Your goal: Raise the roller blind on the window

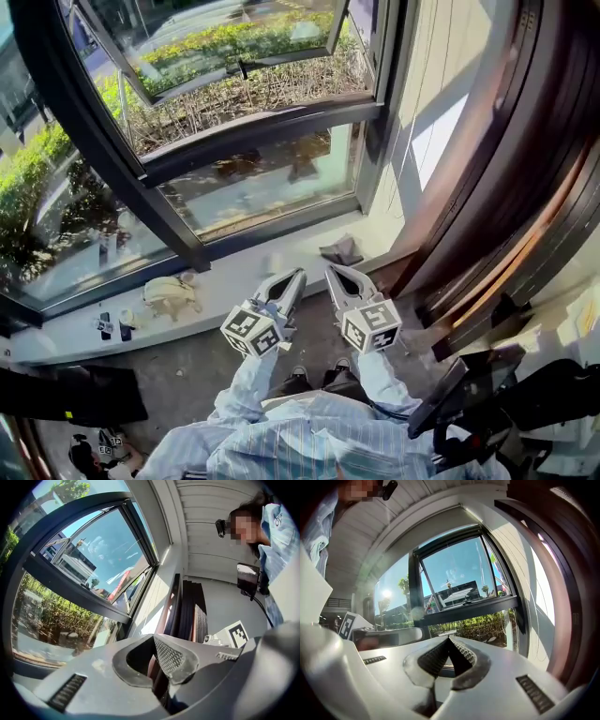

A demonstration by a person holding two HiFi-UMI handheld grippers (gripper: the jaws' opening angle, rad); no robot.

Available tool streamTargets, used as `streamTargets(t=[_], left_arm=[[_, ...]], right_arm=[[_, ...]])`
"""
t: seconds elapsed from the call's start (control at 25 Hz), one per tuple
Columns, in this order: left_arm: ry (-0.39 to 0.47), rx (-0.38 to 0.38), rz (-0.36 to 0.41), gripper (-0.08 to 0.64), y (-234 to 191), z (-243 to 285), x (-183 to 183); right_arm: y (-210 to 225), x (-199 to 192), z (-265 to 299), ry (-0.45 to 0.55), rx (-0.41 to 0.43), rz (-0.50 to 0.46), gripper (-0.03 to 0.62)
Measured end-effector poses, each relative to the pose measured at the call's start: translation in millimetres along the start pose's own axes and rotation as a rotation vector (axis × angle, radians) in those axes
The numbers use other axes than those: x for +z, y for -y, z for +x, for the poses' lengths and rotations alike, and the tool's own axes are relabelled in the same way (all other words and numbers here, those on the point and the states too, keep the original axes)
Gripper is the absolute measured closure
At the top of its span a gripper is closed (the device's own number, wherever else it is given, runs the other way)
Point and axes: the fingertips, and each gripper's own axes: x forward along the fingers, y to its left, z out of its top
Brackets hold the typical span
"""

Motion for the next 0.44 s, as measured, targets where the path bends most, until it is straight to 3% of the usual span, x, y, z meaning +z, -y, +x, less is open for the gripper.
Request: streamTargets(t=[0.44], left_arm=[[-0.011,-0.039,-0.037,0.555,-17.6,-18.8,4.1]], right_arm=[[-20.9,-2.6,8.1,-0.018,-0.030,-0.022,0.587]])
